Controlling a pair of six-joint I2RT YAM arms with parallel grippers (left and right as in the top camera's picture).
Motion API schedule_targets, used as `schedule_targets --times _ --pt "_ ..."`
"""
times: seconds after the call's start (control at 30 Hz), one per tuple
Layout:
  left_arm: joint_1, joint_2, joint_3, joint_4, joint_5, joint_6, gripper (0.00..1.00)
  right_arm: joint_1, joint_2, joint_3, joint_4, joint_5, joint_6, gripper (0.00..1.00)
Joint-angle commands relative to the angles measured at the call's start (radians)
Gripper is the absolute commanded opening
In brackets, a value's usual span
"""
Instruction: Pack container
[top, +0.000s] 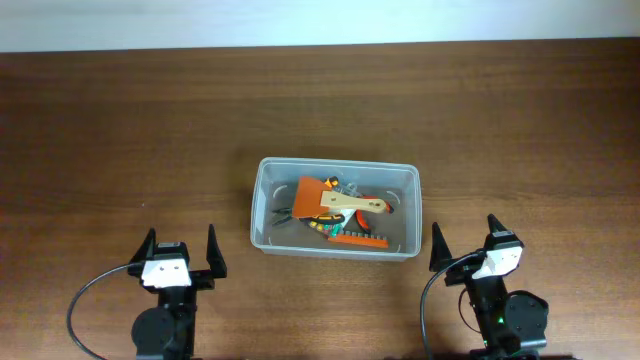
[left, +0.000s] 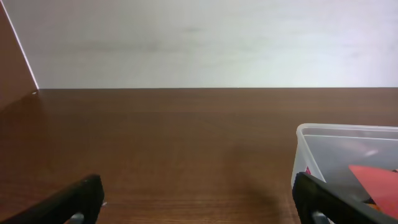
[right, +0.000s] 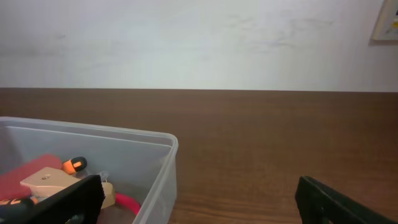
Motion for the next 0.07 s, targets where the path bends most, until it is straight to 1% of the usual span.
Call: schedule_targets --times 0.0,0.03 --pt "0.005 -0.008 -0.003 -0.004 0.011 -0.006 0.99 -0.007 -0.011 -0.005 -0.006 0.009 -0.006 0.99" --pt "0.005 -0.008 -0.003 -0.004 0.011 -0.006 0.99 -0.007 -0.01 -0.005 -0.006 0.009 -0.006 0.99"
